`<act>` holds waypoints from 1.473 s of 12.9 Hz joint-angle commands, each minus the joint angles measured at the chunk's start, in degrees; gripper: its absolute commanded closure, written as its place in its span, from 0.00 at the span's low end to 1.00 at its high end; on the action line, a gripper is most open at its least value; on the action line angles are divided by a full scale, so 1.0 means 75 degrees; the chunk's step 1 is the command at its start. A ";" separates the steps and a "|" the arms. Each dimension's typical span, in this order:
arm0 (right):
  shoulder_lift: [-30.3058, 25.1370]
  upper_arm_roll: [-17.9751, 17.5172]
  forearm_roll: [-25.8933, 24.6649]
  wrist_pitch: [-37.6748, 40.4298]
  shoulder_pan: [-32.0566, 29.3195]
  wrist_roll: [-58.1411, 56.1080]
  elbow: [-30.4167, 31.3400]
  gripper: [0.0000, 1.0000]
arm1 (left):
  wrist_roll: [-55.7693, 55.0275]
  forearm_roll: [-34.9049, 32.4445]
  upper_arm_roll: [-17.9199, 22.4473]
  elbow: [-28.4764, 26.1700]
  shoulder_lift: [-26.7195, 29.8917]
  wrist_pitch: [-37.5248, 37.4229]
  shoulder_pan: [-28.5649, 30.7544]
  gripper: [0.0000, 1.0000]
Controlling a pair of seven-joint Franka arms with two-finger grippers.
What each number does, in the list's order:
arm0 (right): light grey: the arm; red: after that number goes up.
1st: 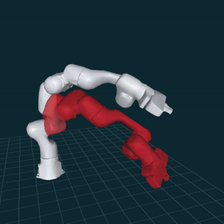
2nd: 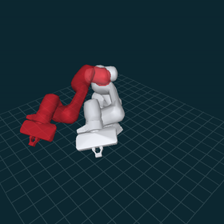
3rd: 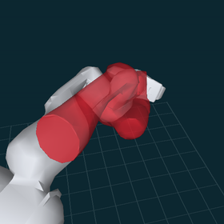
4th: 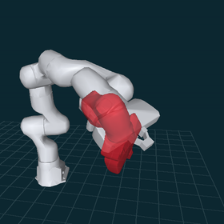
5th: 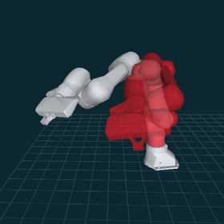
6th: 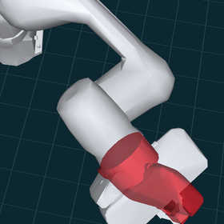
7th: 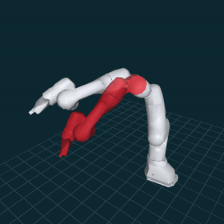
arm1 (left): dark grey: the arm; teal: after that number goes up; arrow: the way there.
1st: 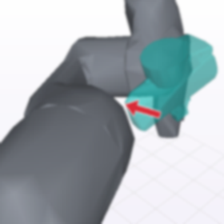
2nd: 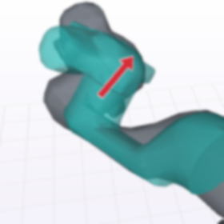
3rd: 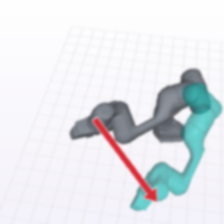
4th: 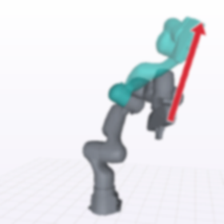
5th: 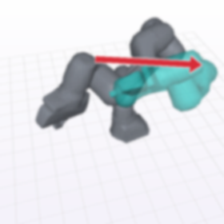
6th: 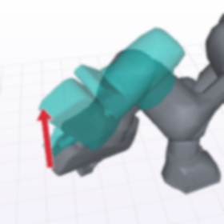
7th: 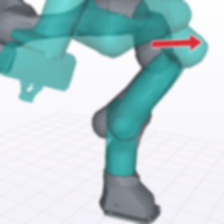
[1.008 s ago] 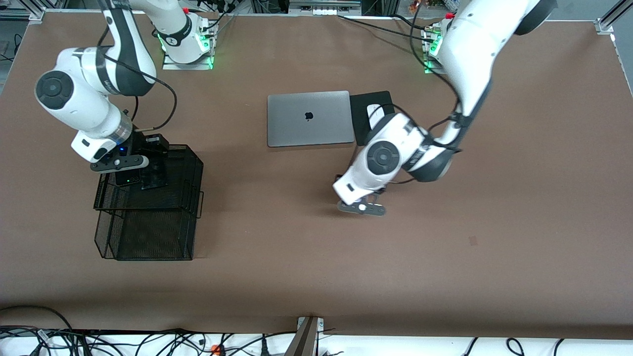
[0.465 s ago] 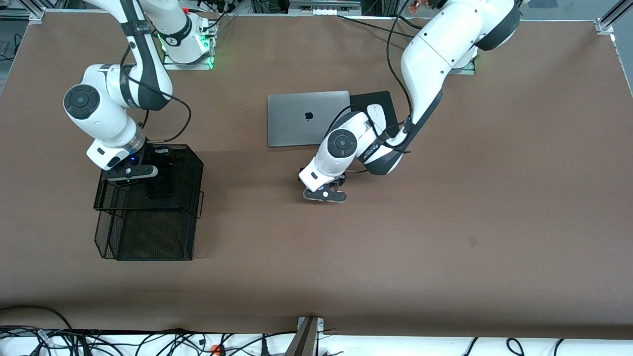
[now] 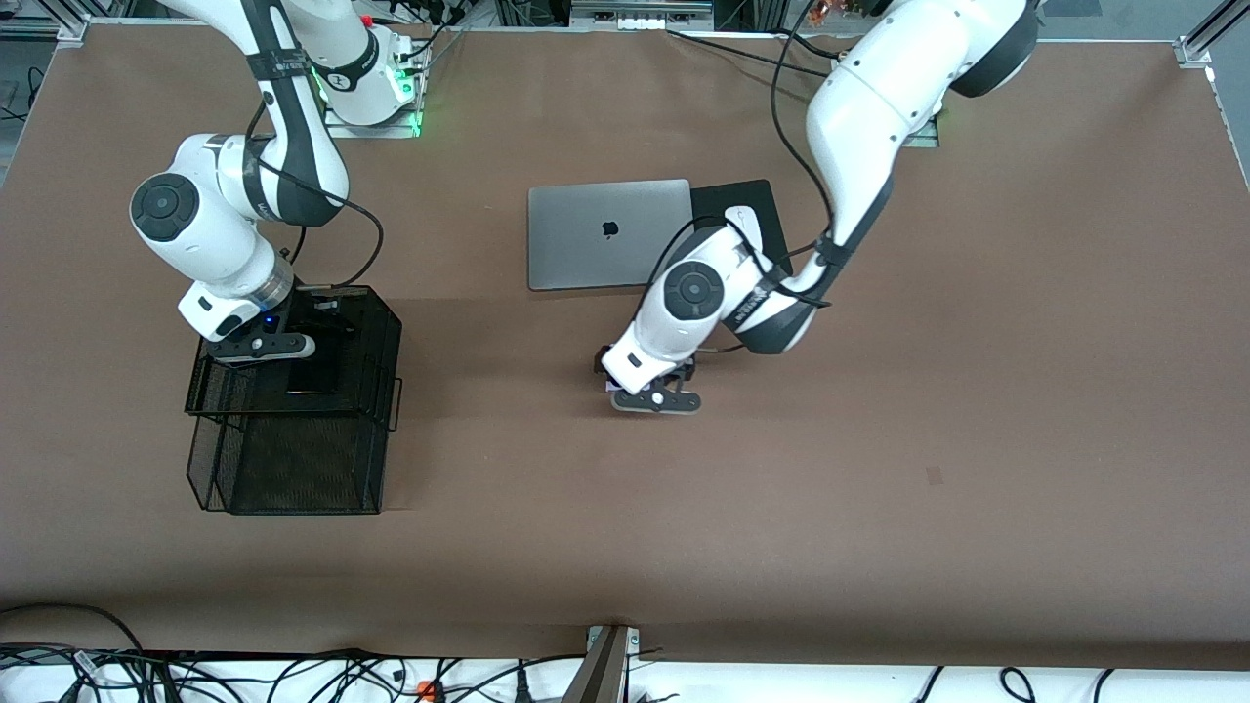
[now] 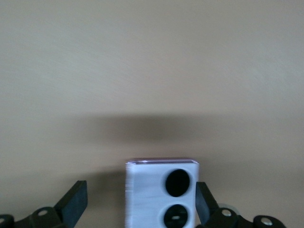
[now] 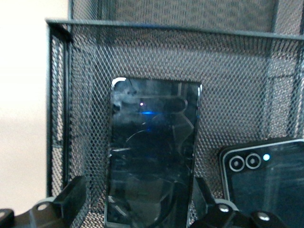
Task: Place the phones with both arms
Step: 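Drop the black phone into the basket while the left gripper sets down, then grasp the white phone with the right gripper while the left gripper withdraws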
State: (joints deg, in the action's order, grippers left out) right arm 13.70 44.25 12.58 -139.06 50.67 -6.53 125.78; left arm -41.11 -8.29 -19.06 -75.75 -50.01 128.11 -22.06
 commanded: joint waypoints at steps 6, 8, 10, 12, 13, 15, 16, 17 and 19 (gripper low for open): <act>-0.0092 0.0229 -0.0106 0.4158 -0.0017 0.0050 -0.3056 0.00 | 0.2163 0.0039 0.0058 -0.0178 0.3067 -0.4492 0.2164 0.00; -0.0045 0.0171 -0.0107 0.4537 0.0052 0.0714 -0.3527 0.00 | 0.3236 0.0039 0.0046 -0.0154 0.3595 -0.4915 0.2739 0.00; 0.0118 -0.0214 -0.0119 0.4444 0.0263 0.1990 -0.3739 0.00 | 0.4363 0.0063 0.0569 -0.0375 0.4343 -0.5022 0.2802 0.00; 0.0643 -0.0589 -0.0002 0.4281 0.0602 0.3429 -0.4159 0.00 | 0.5556 0.0180 0.1447 -0.0901 0.5175 -0.5011 0.2532 0.00; 0.1029 -0.0800 0.0022 0.4141 0.0708 0.4168 -0.4417 0.00 | 0.6038 0.0203 0.1765 -0.1311 0.5620 -0.4964 0.2438 0.00; 0.1884 -0.1548 -0.0001 0.3580 0.0815 0.5563 -0.5036 0.00 | 0.6440 0.0343 0.2222 -0.2037 0.6464 -0.4778 0.2437 0.00; 0.2364 -0.1842 -0.0001 0.3263 0.0803 0.6266 -0.5493 0.00 | 0.6523 0.0367 0.2550 -0.2540 0.6898 -0.4266 0.2460 0.00; 0.2903 -0.2170 -0.0013 0.2993 0.0815 0.6888 -0.6043 0.00 | 0.6860 0.0367 0.2774 -0.2893 0.7157 -0.3936 0.2484 0.00; 0.3923 -0.2617 -0.0013 0.2897 0.0815 0.7862 -0.7214 0.00 | 0.7343 0.0391 0.2800 -0.3002 0.7137 -0.3955 0.2554 0.00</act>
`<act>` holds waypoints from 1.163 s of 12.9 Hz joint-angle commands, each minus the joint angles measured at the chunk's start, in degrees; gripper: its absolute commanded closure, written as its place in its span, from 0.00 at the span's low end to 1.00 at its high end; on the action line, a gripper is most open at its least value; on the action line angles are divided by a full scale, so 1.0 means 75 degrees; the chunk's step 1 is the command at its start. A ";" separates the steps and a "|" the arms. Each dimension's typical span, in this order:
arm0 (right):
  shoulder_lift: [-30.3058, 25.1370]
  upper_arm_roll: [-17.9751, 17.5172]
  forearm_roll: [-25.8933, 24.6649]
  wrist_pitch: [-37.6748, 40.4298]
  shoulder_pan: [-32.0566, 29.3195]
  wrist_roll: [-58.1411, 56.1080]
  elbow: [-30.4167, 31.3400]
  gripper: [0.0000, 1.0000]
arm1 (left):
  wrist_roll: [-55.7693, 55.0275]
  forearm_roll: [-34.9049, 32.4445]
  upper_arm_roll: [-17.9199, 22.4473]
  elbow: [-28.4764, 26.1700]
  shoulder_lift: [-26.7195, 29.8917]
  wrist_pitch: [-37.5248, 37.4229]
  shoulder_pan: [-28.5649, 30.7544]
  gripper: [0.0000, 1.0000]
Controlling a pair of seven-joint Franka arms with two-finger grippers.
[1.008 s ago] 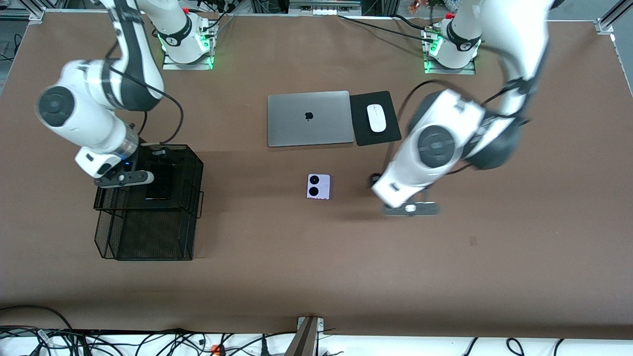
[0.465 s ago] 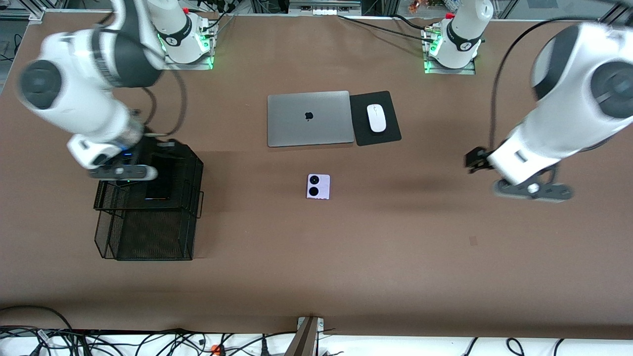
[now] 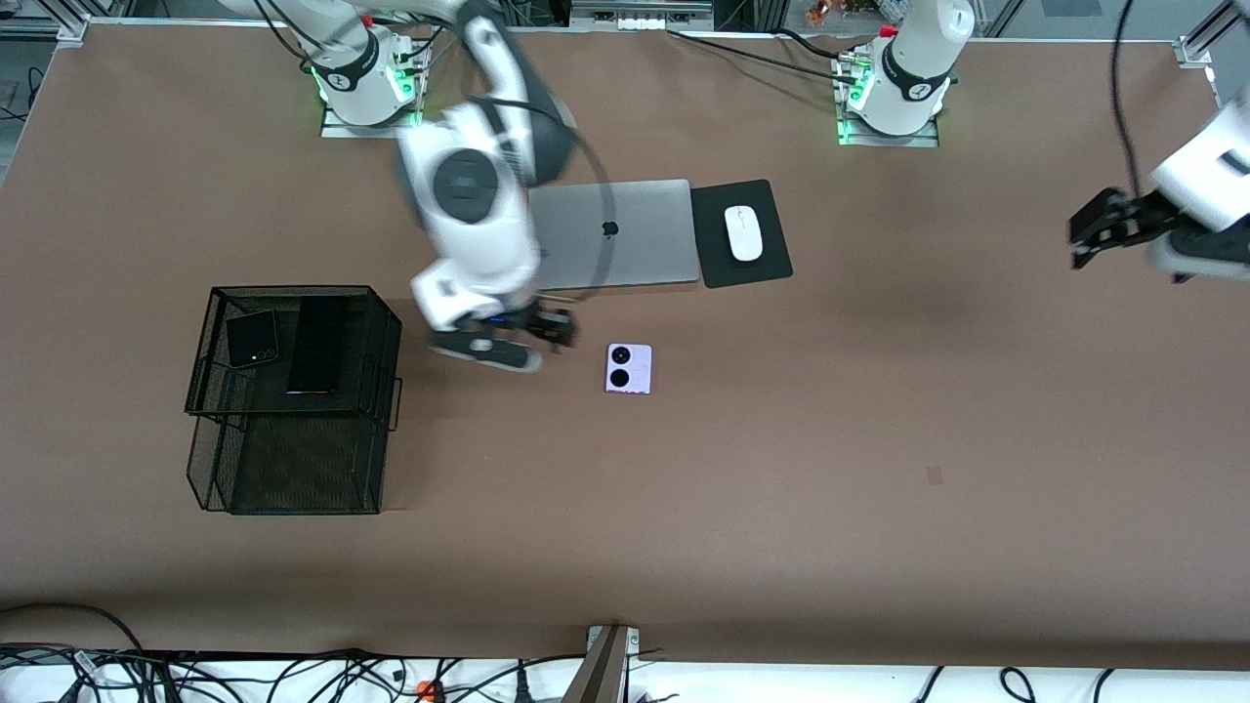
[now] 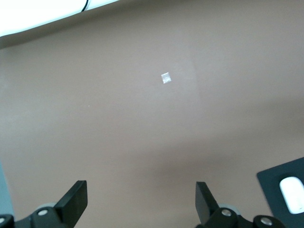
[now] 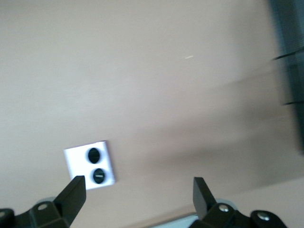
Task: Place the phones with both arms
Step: 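Grasp the white phone with the right gripper while the left gripper withdraws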
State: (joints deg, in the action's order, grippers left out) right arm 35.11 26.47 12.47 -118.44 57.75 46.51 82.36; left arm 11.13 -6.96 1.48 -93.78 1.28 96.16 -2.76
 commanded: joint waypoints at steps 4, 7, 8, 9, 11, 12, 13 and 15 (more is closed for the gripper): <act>0.2220 -0.0635 -0.0022 -0.0098 0.0081 0.1801 -0.2649 0.00 | 0.0461 0.0671 0.0095 -0.0470 0.0169 0.0058 0.0098 0.00; 0.2724 -0.0635 -0.0034 -0.0403 0.0199 0.1943 -0.2626 0.00 | 0.0450 0.0694 0.0095 -0.0469 0.0157 0.0057 0.0181 0.00; 0.2876 -0.0635 -0.0045 -0.0508 0.0199 0.1909 -0.2626 0.00 | 0.0357 0.0706 0.0095 -0.0469 0.0145 0.0057 0.0181 0.00; 0.2982 -0.0635 -0.0057 -0.0591 0.0199 0.1792 -0.2603 0.00 | 0.0345 0.0706 0.0095 -0.0469 0.0145 0.0057 0.0181 0.00; 0.3135 -0.0647 -0.0057 -0.0638 0.0199 0.1220 -0.2533 0.00 | 0.0310 0.0694 0.0095 -0.0446 0.0099 0.0057 0.0181 0.00; 0.3182 -0.0681 -0.0057 -0.0638 0.0199 0.1112 -0.2475 0.00 | 0.0182 0.0717 0.0084 -0.0353 0.0052 0.0057 0.0169 0.00; 0.3217 -0.0693 -0.0057 -0.0731 0.0187 0.1053 -0.2404 0.00 | -0.0028 0.0718 0.0084 -0.0352 0.0052 0.0057 0.0181 0.00; 0.3334 -0.0694 -0.0057 -0.1082 0.0199 0.1018 -0.2334 0.00 | -0.0276 0.0706 0.0049 -0.0329 0.0028 0.0057 0.0169 0.00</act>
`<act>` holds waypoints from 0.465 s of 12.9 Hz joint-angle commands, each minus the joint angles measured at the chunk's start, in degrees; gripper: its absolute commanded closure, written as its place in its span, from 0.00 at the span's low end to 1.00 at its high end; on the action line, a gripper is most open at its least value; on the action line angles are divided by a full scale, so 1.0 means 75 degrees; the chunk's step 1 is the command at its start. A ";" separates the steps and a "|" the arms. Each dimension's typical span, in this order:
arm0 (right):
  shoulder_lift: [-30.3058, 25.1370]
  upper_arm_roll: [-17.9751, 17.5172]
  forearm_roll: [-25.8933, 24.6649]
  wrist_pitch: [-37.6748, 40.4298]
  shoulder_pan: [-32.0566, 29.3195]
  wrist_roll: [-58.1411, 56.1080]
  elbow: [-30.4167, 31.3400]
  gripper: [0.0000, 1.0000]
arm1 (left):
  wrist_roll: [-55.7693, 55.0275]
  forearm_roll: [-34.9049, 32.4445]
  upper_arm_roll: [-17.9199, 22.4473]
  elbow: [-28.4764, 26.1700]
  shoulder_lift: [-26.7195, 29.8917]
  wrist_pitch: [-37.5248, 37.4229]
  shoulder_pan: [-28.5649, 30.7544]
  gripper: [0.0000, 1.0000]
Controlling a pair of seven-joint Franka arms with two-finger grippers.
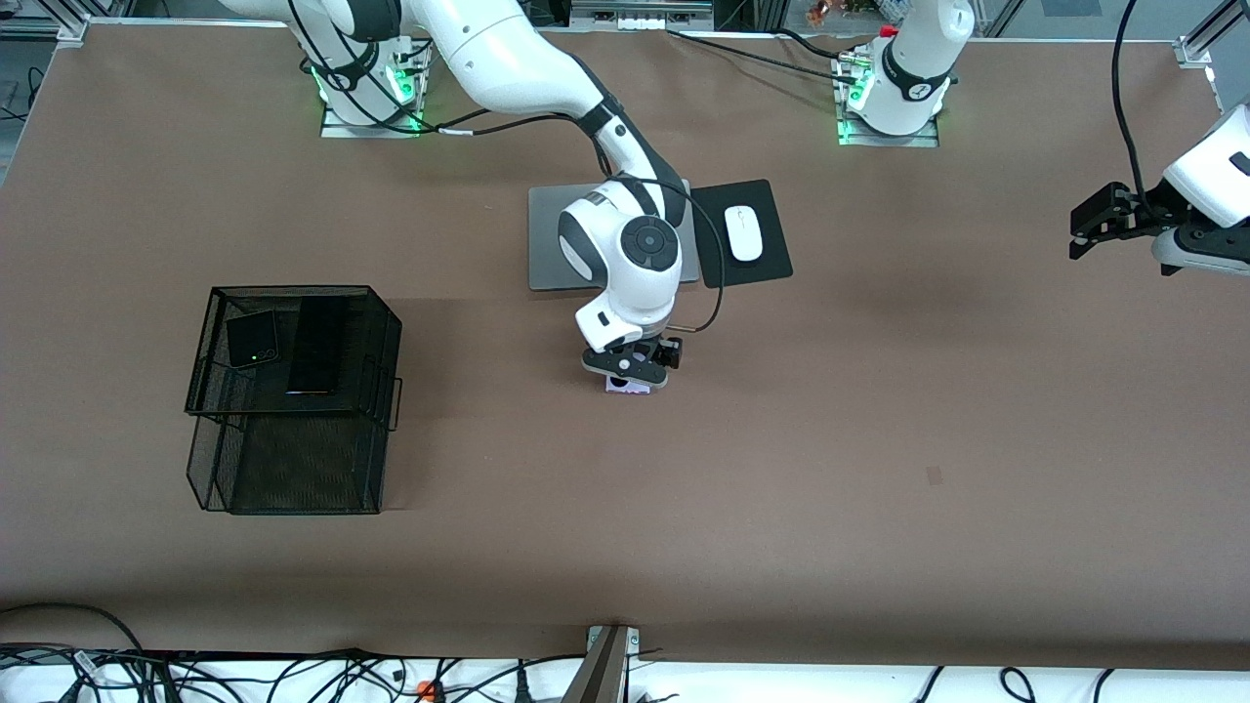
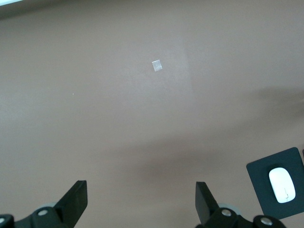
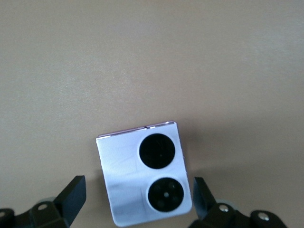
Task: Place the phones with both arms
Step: 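Grasp the white phone with the right gripper while the left gripper withdraws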
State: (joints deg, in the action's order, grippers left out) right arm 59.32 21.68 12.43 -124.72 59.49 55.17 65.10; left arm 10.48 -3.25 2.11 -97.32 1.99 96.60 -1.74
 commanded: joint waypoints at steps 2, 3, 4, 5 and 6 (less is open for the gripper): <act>0.0153 -0.0089 -0.0041 -0.0338 -0.0034 -0.0265 0.0132 0.00 | -0.0375 0.0199 -0.0082 0.0144 -0.0054 -0.0013 0.0009 0.00; 0.0176 -0.0136 -0.0040 -0.0467 -0.0034 -0.0290 0.0191 0.00 | -0.0690 0.0198 -0.0082 0.0167 -0.0066 -0.0013 0.0009 0.00; 0.0176 -0.0148 -0.0052 -0.0561 -0.0034 -0.0302 0.0261 0.00 | -0.0752 0.0198 -0.0082 0.0144 -0.0054 -0.0060 0.0032 0.00; 0.0188 -0.0148 -0.0041 -0.0620 -0.0034 -0.0325 0.0297 0.00 | -0.0775 0.0210 -0.0082 0.0167 -0.0054 -0.0176 0.0021 0.00; 0.0211 -0.0148 -0.0029 -0.0643 -0.0034 -0.0314 0.0297 0.03 | -0.0787 0.0222 -0.0094 0.0168 -0.0054 -0.0189 0.0020 0.00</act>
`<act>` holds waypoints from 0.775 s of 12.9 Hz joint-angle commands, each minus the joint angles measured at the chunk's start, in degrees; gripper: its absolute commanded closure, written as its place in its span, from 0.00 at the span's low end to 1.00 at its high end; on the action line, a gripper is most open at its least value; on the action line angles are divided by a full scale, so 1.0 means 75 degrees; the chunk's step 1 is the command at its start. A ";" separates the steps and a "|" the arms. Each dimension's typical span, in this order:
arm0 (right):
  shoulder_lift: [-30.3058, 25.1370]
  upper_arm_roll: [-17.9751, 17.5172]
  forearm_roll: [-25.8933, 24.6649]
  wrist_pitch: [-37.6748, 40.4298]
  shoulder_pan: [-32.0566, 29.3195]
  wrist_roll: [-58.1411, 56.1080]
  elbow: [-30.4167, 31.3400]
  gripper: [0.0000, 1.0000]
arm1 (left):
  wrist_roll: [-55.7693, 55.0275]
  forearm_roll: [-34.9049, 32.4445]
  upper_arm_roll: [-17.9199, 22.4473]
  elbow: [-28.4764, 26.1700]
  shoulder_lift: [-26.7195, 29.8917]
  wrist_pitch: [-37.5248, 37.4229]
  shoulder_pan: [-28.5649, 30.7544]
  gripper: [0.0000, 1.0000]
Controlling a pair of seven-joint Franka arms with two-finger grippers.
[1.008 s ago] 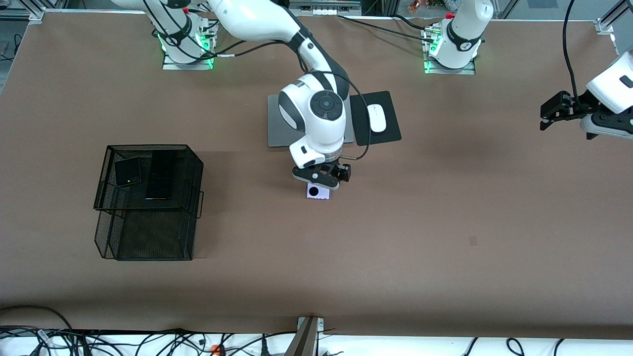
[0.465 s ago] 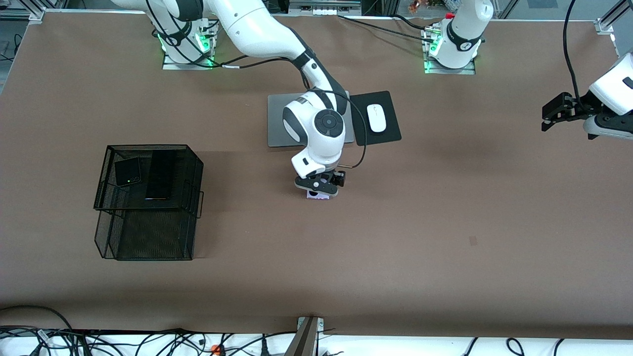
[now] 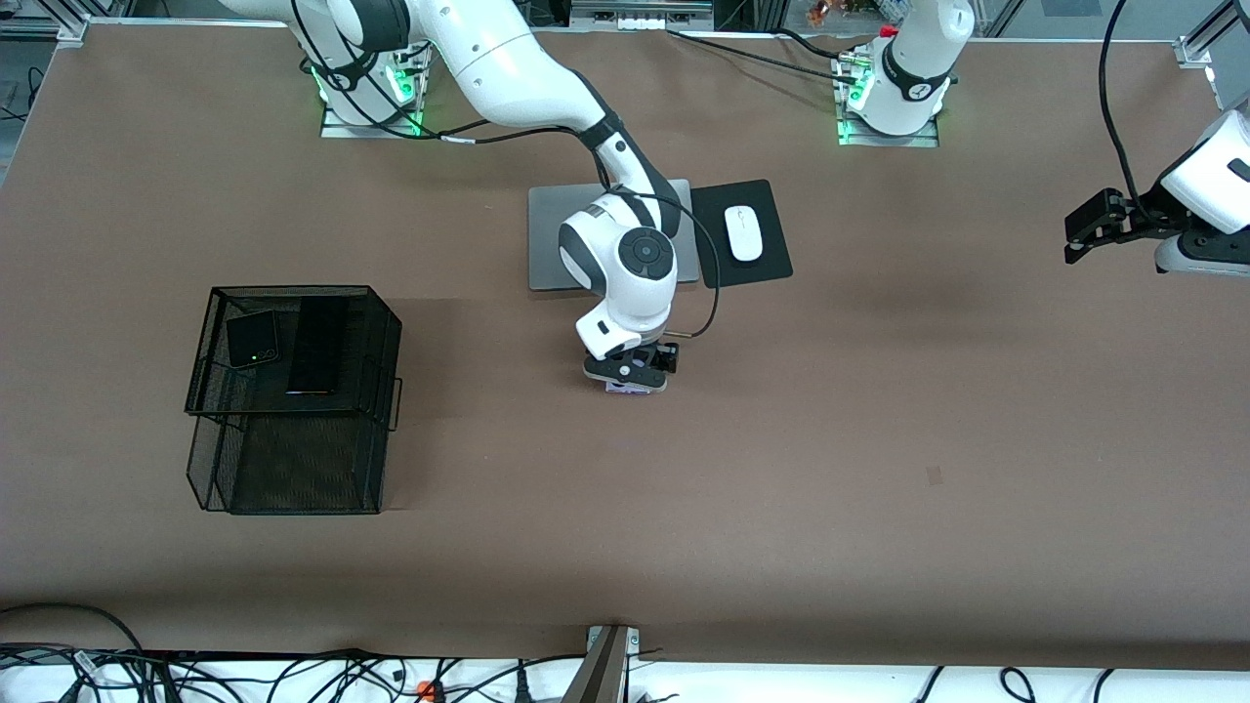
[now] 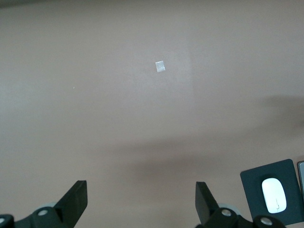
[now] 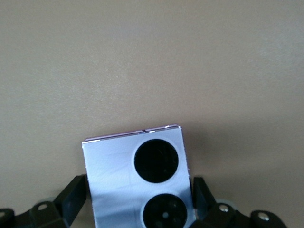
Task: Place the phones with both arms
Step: 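Grasp the white phone with the right gripper while the left gripper withdraws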
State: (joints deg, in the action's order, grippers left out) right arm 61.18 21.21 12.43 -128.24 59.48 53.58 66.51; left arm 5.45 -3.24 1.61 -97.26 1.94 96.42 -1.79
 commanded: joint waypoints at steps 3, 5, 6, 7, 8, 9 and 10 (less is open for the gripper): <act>-0.0060 -0.0086 -0.0029 -0.0175 -0.0044 -0.0136 0.0109 0.99 | -0.0352 0.0572 0.0008 0.0159 -0.0048 -0.0222 0.0051 0.00; -0.0083 -0.0086 -0.0006 -0.0163 -0.0044 -0.0124 0.0097 1.00 | -0.0352 0.0561 -0.0027 0.0159 -0.0048 -0.0270 0.0028 0.00; -0.0107 -0.0086 0.0006 -0.0128 -0.0044 -0.0136 0.0074 1.00 | -0.0352 0.0538 -0.0027 0.0171 -0.0048 -0.0270 0.0016 0.00; -0.0142 -0.0086 0.0006 -0.0058 -0.0044 -0.0124 0.0027 1.00 | -0.0352 0.0526 -0.0027 0.0171 -0.0048 -0.0270 0.0016 0.00; -0.0316 -0.0086 0.0006 0.0151 -0.0067 -0.0136 0.0015 1.00 | -0.0363 0.0526 -0.0027 0.0171 -0.0048 -0.0270 0.0004 0.00; -0.0503 -0.0052 0.0006 0.0501 -0.0079 -0.0148 -0.0008 1.00 | -0.0375 0.0526 -0.0039 0.0171 -0.0048 -0.0281 -0.0007 0.00; -0.0749 -0.0016 -0.0005 0.1004 -0.0126 -0.0206 -0.0090 1.00 | -0.0387 0.0526 -0.0050 0.0171 -0.0048 -0.0305 -0.0042 0.00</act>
State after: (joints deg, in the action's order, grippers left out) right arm 59.98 21.26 12.45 -126.64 59.32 53.25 65.95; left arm 3.17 -0.20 1.46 -97.25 1.93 95.56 -1.81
